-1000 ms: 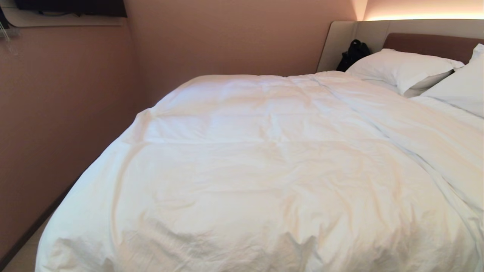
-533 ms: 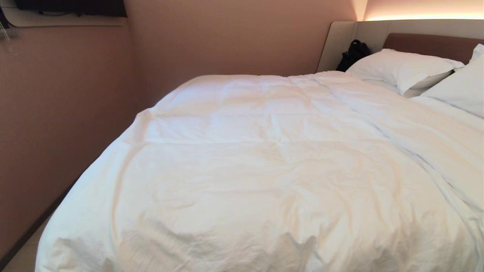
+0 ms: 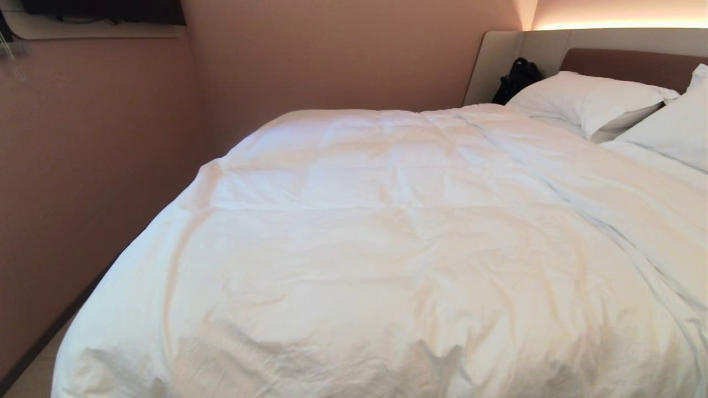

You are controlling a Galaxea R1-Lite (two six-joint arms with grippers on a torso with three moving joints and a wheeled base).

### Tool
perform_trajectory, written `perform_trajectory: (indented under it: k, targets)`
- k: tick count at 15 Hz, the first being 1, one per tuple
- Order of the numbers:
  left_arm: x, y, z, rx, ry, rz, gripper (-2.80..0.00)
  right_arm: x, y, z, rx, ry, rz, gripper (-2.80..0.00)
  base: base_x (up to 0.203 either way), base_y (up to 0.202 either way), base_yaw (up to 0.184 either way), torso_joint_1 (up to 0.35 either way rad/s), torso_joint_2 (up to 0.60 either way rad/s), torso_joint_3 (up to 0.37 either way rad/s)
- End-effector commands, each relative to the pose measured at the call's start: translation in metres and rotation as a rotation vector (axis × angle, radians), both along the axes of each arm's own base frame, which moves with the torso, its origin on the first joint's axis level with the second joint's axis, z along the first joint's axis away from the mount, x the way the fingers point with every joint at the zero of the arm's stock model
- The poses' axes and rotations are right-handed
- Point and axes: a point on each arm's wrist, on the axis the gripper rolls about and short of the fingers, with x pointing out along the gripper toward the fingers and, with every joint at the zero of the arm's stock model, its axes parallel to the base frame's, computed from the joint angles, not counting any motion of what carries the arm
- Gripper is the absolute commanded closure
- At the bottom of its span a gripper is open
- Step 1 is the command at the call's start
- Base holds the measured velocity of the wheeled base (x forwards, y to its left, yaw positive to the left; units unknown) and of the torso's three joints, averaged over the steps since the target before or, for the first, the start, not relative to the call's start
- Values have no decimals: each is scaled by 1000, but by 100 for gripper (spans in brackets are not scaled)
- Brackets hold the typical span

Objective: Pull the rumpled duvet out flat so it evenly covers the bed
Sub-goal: Flatten the corners of the folded blanket

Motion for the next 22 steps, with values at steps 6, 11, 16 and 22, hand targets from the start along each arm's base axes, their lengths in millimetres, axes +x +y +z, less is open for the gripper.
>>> perform_trajectory:
  k: [6,11,16,22]
  targets:
    - [0,0,0,0,0,0,0,2,-10,-52,89,73,-21,0,0,0,0,0,0,0]
    - [0,0,0,0,0,0,0,1,-19,-99,78,212,-61,0,0,0,0,0,0,0]
    - [0,0,0,0,0,0,0,-2,-16,-105,83,258,-62,0,0,0,0,0,0,0]
    - [0,0,0,0,0,0,0,-17,19,-84,135,284,-34,0,0,0,0,0,0,0]
